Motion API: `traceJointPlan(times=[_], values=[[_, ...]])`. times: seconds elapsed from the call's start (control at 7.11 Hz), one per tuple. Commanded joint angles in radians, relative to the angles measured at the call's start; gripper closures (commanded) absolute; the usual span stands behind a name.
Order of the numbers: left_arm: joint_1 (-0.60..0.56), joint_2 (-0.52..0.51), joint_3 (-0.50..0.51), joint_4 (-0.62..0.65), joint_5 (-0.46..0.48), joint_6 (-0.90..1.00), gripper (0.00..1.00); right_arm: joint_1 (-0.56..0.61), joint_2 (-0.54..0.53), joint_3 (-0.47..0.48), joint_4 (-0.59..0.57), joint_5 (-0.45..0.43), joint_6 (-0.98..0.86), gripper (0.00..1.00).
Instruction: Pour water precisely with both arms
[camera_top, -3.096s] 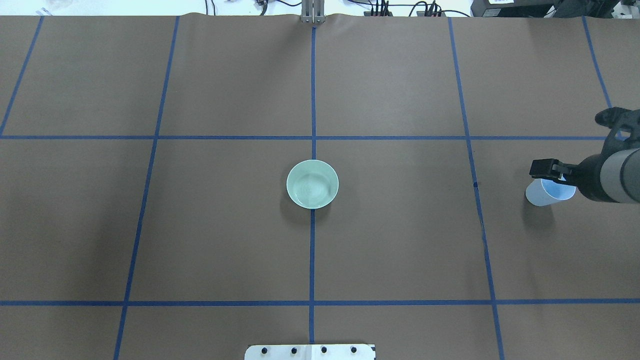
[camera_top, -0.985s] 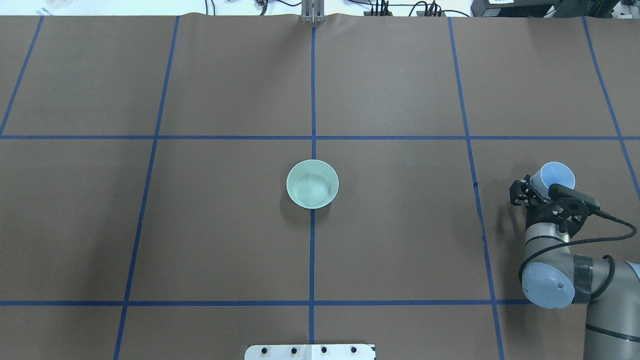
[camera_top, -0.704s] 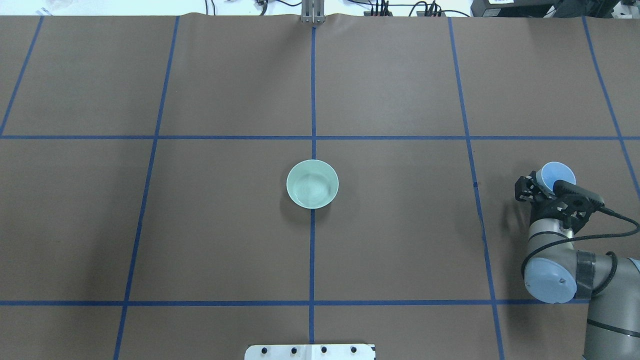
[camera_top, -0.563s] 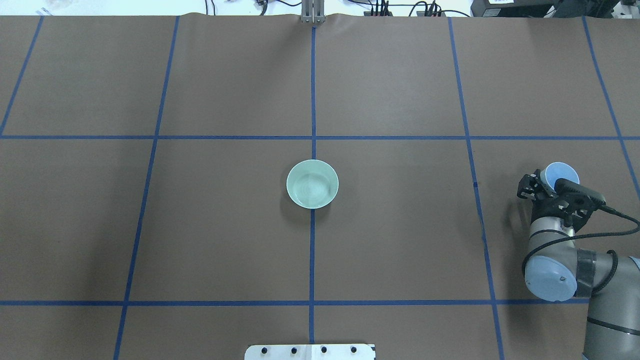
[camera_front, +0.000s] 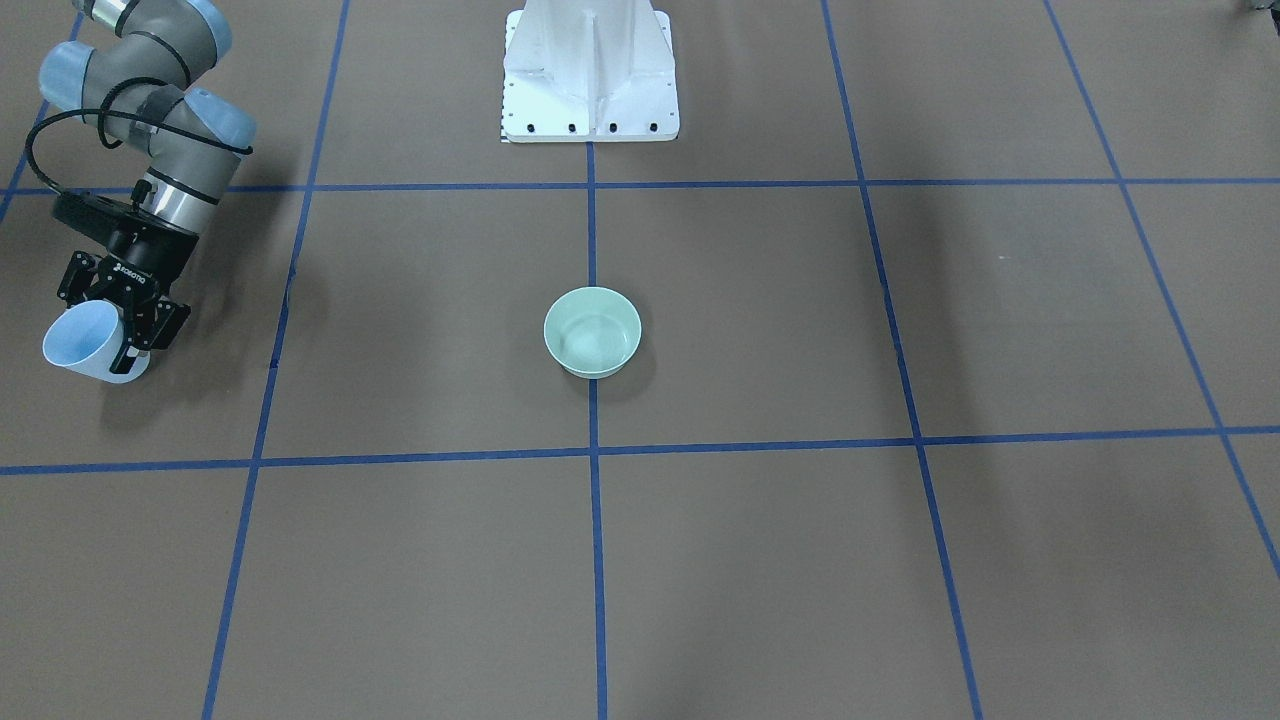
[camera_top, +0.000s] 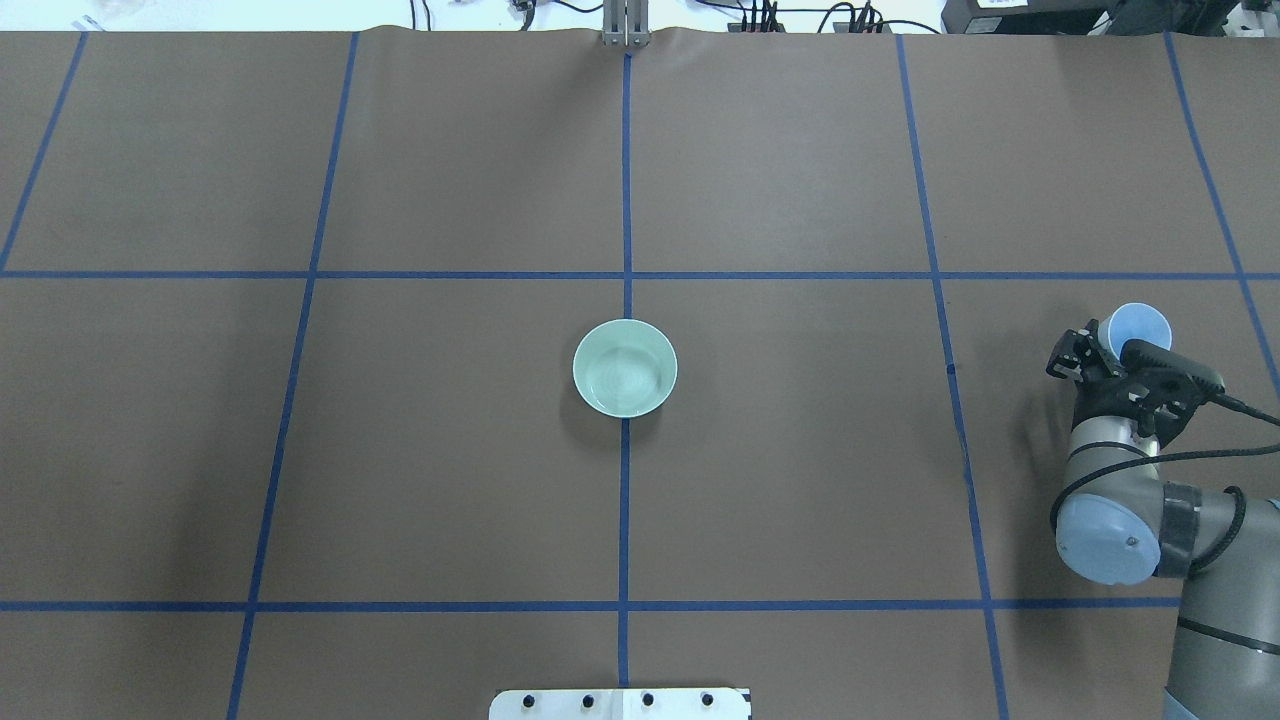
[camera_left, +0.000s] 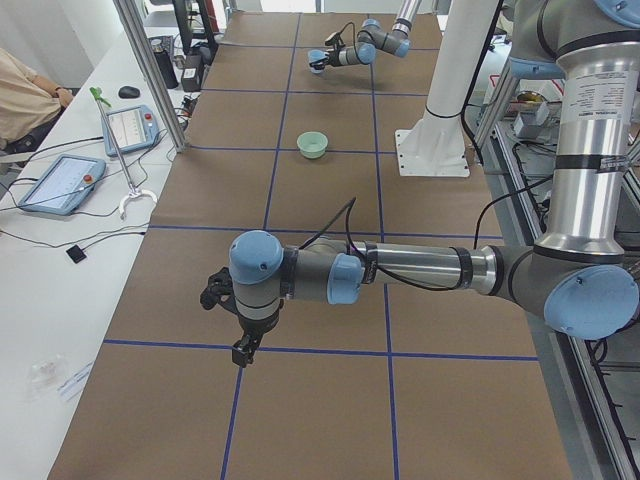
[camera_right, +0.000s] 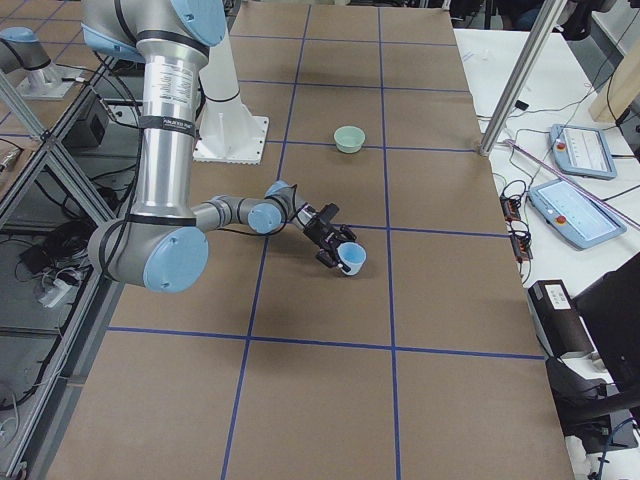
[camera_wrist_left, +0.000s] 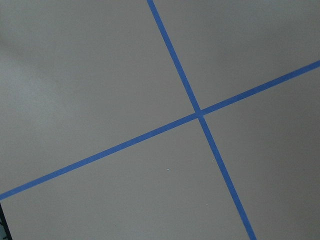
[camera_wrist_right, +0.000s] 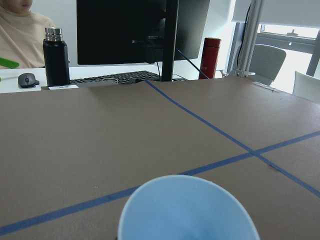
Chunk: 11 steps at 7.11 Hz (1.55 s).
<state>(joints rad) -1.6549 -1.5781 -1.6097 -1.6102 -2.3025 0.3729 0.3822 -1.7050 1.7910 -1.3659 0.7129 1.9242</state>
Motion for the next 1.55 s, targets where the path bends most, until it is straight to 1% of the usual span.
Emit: traceJointPlan(times=[0.0, 0.14, 0.28, 0.7, 0.84, 1.13, 1.27, 1.41], values=[[0.0, 0.023, -0.004, 0.001, -0.056, -0.148, 0.0, 0.061, 0.03, 0.031, 0.008, 0.008, -0.12, 1.0], [0.0, 0.044, -0.021, 0.001, -0.131, -0.167, 0.0, 0.076, 0.08, 0.05, 0.007, 0.016, -0.195, 1.0], [0.0, 0.049, -0.044, 0.006, -0.13, -0.169, 0.0, 0.08, 0.132, 0.077, 0.008, 0.051, -0.259, 1.0], [0.001, 0.063, -0.049, 0.003, -0.137, -0.169, 0.0, 0.075, 0.316, 0.109, 0.008, 0.204, -0.495, 1.0], [0.001, 0.061, -0.049, 0.001, -0.138, -0.169, 0.0, 0.073, 0.388, 0.116, 0.01, 0.251, -0.605, 1.0], [0.001, 0.061, -0.049, 0.001, -0.14, -0.169, 0.0, 0.032, 0.48, 0.114, 0.014, 0.295, -0.779, 1.0], [0.001, 0.061, -0.047, 0.001, -0.14, -0.169, 0.0, 0.002, 0.49, 0.102, 0.139, 0.347, -0.942, 1.0], [0.001, 0.061, -0.047, 0.001, -0.14, -0.169, 0.0, -0.023, 0.472, 0.078, 0.316, 0.387, -1.163, 1.0]])
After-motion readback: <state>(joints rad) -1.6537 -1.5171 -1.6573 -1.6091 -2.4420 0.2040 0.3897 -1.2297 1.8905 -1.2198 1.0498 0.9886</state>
